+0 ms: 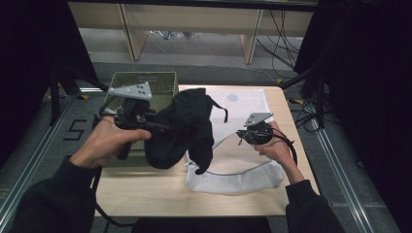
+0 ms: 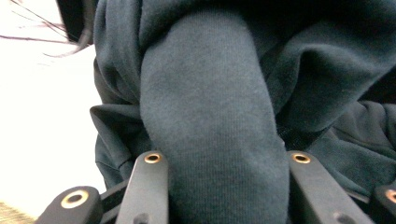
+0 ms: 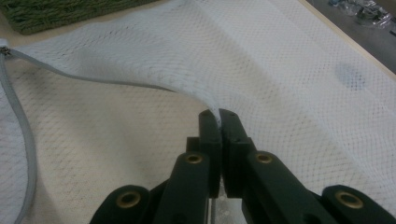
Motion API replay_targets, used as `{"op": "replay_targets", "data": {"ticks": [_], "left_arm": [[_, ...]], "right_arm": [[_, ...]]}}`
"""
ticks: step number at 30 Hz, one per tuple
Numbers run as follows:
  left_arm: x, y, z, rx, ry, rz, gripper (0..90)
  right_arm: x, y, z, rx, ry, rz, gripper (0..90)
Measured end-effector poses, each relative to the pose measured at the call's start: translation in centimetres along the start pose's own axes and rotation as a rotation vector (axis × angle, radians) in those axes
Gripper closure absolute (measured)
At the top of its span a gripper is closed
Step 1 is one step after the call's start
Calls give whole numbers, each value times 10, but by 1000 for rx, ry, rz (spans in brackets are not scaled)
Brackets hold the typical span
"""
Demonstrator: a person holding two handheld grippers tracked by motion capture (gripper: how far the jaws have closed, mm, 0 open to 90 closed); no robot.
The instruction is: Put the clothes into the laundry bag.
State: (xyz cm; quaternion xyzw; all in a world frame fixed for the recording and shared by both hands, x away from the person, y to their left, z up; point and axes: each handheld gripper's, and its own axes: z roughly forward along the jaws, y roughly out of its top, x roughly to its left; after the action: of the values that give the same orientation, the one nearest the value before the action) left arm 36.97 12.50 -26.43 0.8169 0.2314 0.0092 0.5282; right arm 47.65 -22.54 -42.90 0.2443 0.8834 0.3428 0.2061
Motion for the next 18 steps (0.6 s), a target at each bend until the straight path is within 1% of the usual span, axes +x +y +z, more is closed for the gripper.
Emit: {"op": "replay_targets", "data": {"ticks": [1,2,3,4,5,6,7,8,9,10,11,13,14,15,16,17,18], "left_arm": [[0,-3,6,15,-17,3,655],[-1,-7,12,27,-34,6,655],[-1,-9,17,30,-41,4,655],[-2,-13,26,43,-53,-10,654],[-2,-16,31,51,-64,-13,654],[-1,-20,41,54,-80,-10,654],[-1,-22,47,60,-88,-16,654],[-1,-26,56,76,-106,-37,654],[0,-31,71,89,-136,-46,653],[0,-31,71,89,-136,-46,653],[1,-34,80,104,-155,-52,653],[1,-39,95,122,-168,-65,652],[3,-39,99,136,-178,-55,652],[4,-42,106,135,-185,-79,652],[5,-44,112,125,-199,-79,652],[6,-47,119,141,-201,-94,652],[8,-50,125,157,-212,-81,652]], "right_arm": [[0,0,-1,6,7,10,899],[0,0,-1,0,1,15,899],[0,0,-1,0,1,15,899],[-1,-1,-1,-5,11,1,899],[-1,-1,-1,-5,11,1,899],[-1,-1,-1,-3,6,8,899],[-1,-1,-1,-3,6,8,899],[-1,0,-1,-5,-2,12,899],[-1,0,-3,3,10,8,899],[-1,0,-3,3,10,8,899],[-2,0,-2,-17,1,0,899],[-2,1,-3,-24,-1,1,899],[-3,1,-4,-26,-1,9,899],[-2,0,-5,-26,2,16,899],[-3,0,-6,-19,9,18,899],[-3,0,-5,-28,4,16,899],[-5,0,-5,-33,9,7,899]]}}
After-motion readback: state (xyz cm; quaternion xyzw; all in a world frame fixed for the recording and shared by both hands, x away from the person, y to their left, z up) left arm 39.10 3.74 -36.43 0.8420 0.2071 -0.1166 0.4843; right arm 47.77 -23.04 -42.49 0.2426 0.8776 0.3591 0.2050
